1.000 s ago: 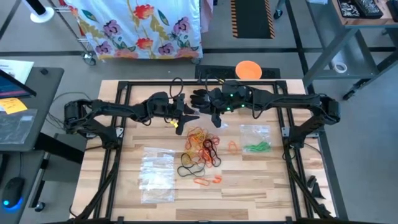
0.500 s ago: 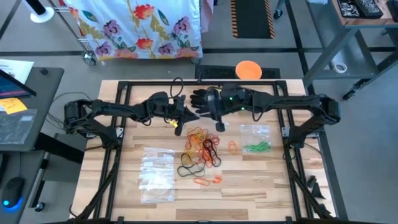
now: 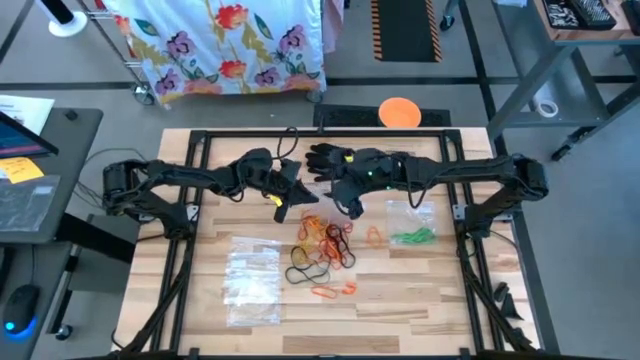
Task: Sort rubber bands
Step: Put the orange rubber band into the transparent zip bag
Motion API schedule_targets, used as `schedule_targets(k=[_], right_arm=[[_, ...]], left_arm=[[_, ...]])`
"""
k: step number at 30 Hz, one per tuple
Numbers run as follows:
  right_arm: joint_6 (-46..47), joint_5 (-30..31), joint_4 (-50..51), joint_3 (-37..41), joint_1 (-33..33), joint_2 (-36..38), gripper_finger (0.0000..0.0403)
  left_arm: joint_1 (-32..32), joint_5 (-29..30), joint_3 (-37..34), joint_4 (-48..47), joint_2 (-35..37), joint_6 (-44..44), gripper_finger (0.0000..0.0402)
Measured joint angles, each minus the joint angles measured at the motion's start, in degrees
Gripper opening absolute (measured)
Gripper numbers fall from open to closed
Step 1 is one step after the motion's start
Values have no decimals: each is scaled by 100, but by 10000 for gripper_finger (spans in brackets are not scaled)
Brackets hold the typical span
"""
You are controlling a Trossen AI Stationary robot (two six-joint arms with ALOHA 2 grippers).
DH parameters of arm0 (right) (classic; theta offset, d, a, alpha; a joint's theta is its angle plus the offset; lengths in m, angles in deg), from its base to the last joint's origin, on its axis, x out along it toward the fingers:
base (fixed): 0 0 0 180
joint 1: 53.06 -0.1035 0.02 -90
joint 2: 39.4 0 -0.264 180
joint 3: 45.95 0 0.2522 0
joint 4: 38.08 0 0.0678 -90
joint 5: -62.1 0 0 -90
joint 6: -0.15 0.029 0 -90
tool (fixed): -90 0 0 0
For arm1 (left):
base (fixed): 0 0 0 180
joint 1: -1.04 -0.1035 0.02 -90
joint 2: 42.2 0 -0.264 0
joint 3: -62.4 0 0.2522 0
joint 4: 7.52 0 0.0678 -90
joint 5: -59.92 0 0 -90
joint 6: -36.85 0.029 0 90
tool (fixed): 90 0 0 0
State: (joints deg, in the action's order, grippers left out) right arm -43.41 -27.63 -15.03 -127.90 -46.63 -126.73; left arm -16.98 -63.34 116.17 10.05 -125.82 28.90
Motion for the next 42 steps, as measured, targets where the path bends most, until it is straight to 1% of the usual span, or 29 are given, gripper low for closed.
schedule_targets(k=[5, 11, 14, 18, 26, 29, 33, 37, 42], right_arm=[[-61, 0, -62, -2, -17, -104, 185], [-595, 1, -388, -2, -139, -585, 169], [-711, 94, -462, 0, -209, -669, 165], [-709, 101, -333, -127, -271, -656, 163], [-730, 101, -200, -227, -451, -656, 163], [-580, 20, -202, -227, -448, -656, 163], [-449, -15, -202, -227, -404, -656, 161], [-472, -15, -246, -227, -402, -656, 144], [-477, -32, -241, -227, -406, -656, 113]], left_arm=[[-7, -186, 0, -219, 0, -191, 0], [-7, -221, 0, -418, 0, -240, 0], [-6, -289, 0, -577, 0, -235, 0], [-75, -370, 0, -894, 2, -84, 0], [-273, -723, 0, -778, 4, -126, 0], [-273, -757, 0, -753, 4, -128, 0], [-273, -978, 0, -751, 4, -157, 0], [-273, -1029, 0, -757, 4, -292, 0], [-271, -1035, 0, -772, 4, -331, 0]])
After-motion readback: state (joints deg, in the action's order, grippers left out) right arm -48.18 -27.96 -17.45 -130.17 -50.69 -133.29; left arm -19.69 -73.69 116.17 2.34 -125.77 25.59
